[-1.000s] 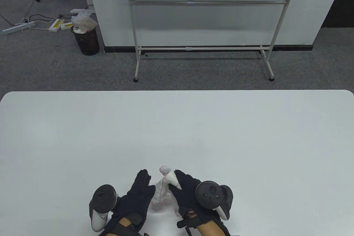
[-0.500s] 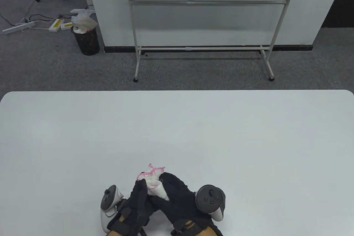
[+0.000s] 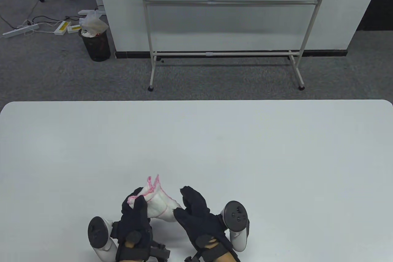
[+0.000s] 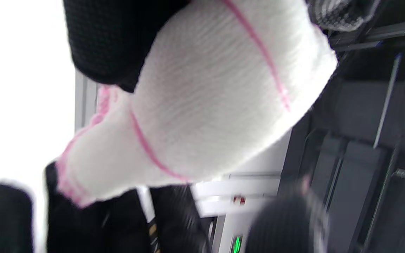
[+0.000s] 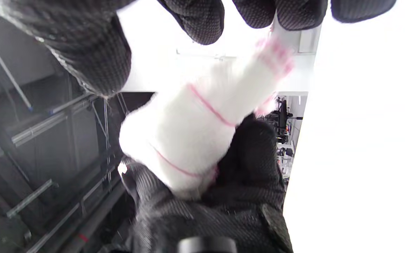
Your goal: Squeeze dry dish cloth into compact mass
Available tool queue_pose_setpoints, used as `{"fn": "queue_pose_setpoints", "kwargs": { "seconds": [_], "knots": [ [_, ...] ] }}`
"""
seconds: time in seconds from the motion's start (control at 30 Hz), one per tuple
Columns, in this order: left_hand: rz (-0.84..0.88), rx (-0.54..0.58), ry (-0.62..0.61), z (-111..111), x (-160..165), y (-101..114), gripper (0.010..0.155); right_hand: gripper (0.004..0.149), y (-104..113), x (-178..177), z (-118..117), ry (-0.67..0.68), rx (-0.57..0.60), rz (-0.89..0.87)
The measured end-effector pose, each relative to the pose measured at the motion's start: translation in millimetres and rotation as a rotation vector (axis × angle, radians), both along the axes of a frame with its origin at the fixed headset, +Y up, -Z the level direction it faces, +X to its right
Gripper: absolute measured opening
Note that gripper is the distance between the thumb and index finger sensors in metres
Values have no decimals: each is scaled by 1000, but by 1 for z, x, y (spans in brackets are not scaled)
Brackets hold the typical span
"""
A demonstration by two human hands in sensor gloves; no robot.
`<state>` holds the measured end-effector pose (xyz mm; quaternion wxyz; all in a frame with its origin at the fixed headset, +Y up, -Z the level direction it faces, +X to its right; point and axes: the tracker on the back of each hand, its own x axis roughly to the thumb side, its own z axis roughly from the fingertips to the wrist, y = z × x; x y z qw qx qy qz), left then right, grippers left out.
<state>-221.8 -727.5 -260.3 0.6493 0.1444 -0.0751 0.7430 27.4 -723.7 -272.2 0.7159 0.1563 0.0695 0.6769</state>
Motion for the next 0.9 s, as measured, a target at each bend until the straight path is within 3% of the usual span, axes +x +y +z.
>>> {"fn": "queue_pose_setpoints", "kwargs": {
  "seconds": [0.03, 0.1, 0.2, 0.3, 0.33, 0.43, 0.53, 0.6, 0.67, 0.8, 0.9],
  "knots": [
    [14, 11, 38, 0, -3, 0, 64, 91, 0, 2, -1, 14, -11, -15],
    [40, 31, -4, -3, -2, 1, 64, 94, -2, 1, -2, 55, -19, -30],
    [55, 57, -137, -4, 11, -1, 65, 99, -7, -9, -1, 132, -60, -120],
    [-39, -11, -391, -4, 33, -3, 67, 101, -6, -16, -1, 168, -38, -234],
    [-111, -29, -400, -2, 38, -3, 67, 101, -5, -15, 0, 151, -26, -205],
    [-275, -71, -263, -2, 37, 0, 66, 99, -1, -10, 0, 173, 79, -80],
    [-509, -121, -309, -3, 39, -4, 67, 89, 6, -7, 2, 89, 123, 5],
    [-534, -143, -320, -1, 40, -5, 66, 74, 7, -7, 3, 46, 137, 79],
    [-503, -168, -310, 0, 39, -8, 64, 62, 10, -9, 4, -16, 170, 87],
    [-383, -151, -407, -2, 41, -11, 65, 47, 13, -5, 0, -100, 177, -5],
    [-359, -108, -425, 1, 49, -8, 69, 46, 14, 3, -3, -120, 176, -30]
  ]
}}
